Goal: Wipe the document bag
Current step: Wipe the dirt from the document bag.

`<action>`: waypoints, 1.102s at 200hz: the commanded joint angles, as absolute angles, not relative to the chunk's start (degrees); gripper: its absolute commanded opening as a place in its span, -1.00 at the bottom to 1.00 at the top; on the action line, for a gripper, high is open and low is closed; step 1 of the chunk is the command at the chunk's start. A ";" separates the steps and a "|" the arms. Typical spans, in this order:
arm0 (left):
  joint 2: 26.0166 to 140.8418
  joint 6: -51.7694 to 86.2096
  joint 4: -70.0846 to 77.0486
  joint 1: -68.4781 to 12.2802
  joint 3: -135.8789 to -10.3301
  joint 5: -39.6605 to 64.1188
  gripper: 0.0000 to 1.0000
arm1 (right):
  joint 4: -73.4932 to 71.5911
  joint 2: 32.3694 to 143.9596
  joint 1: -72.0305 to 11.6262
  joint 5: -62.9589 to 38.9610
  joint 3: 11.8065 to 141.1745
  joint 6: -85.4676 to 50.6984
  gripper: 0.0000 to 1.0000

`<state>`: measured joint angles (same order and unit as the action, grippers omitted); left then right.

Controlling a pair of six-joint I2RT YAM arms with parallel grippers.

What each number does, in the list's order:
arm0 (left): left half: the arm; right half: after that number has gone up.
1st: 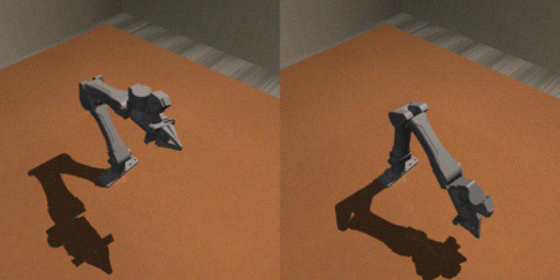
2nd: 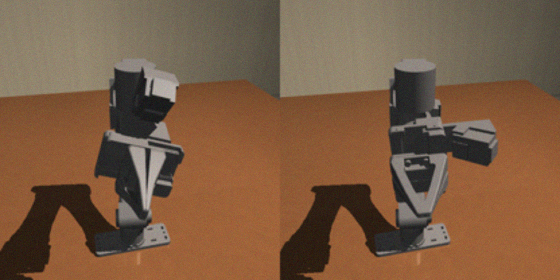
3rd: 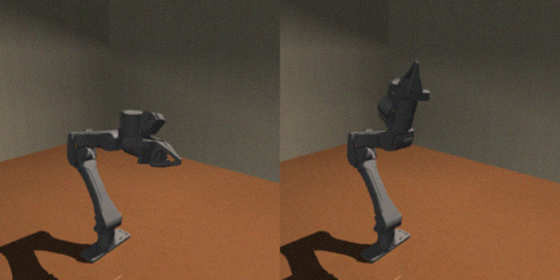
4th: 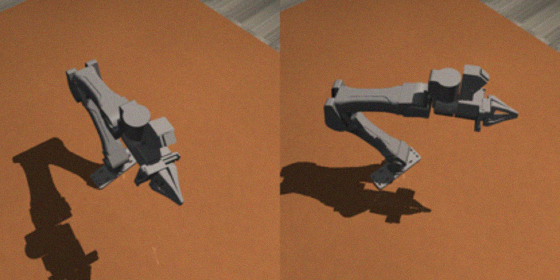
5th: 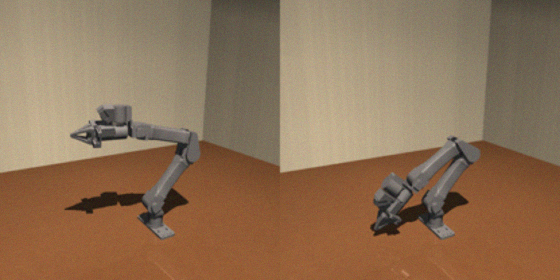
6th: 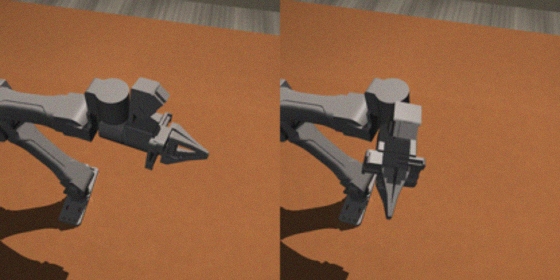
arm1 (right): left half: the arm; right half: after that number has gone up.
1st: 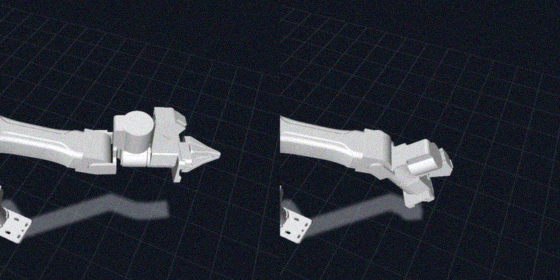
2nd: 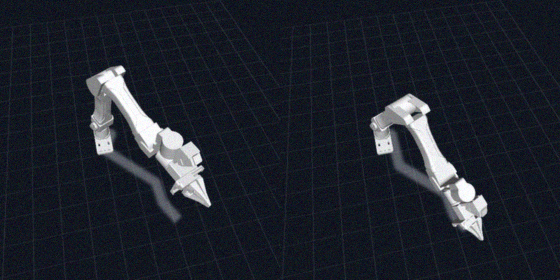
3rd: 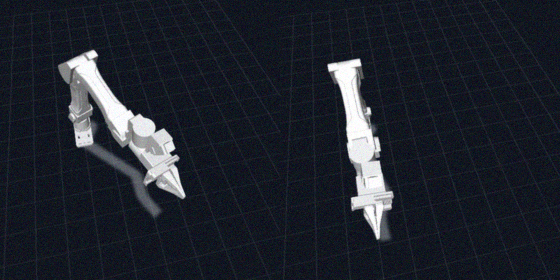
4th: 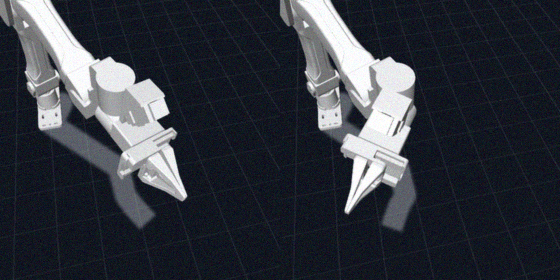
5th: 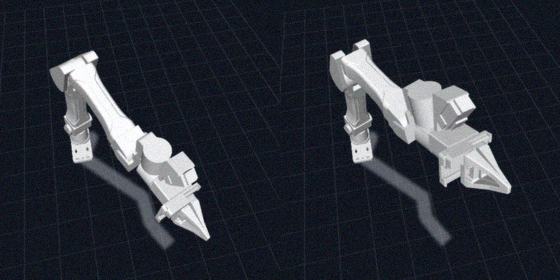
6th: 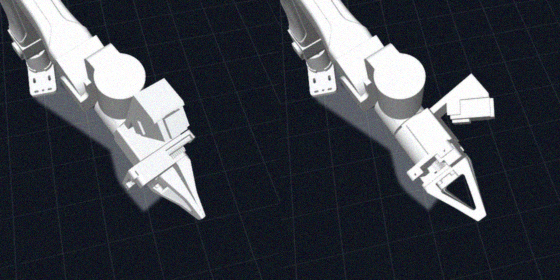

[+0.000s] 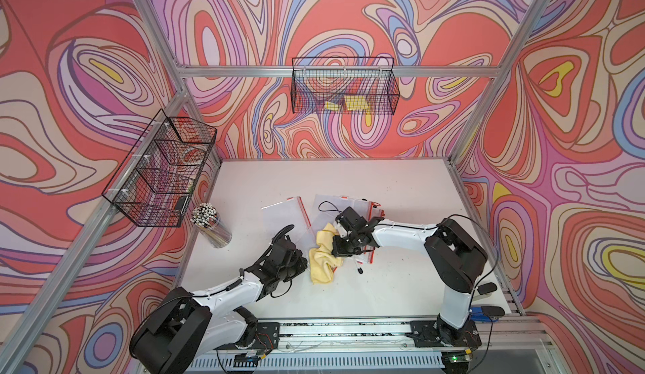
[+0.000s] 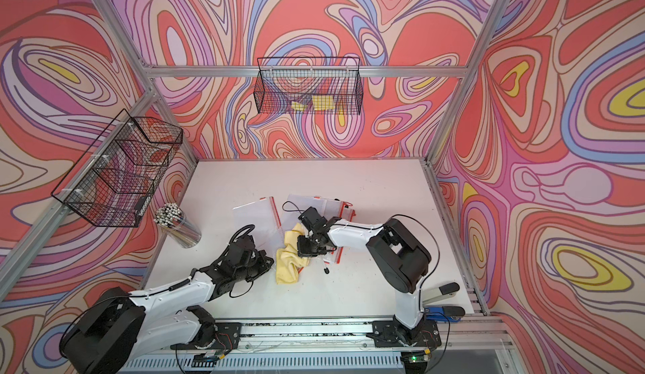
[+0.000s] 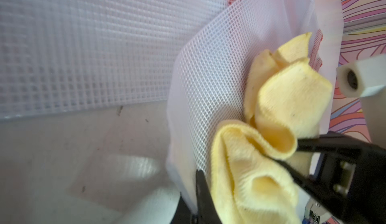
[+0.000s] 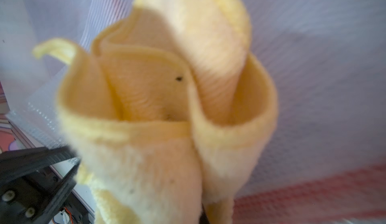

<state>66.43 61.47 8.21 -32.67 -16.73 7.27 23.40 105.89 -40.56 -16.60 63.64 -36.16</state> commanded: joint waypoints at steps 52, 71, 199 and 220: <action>67.04 60.64 5.98 -32.34 -17.09 5.47 -1.00 | 35.61 95.56 -26.48 -7.68 64.45 -29.42 -1.00; 67.23 60.81 6.05 -32.34 -17.17 5.78 -1.00 | 37.51 94.41 -31.73 0.15 67.92 -29.73 -1.00; 69.73 60.90 6.68 -32.35 -18.04 6.83 -1.00 | 47.83 114.81 -56.62 29.27 84.86 -36.06 -1.00; 69.56 60.85 6.33 -32.39 -18.02 6.74 -1.00 | 44.08 114.83 -56.91 23.32 83.00 -37.93 -1.00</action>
<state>69.08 61.08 7.49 -32.62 -17.17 6.94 48.01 115.66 -56.82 28.60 83.42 -34.96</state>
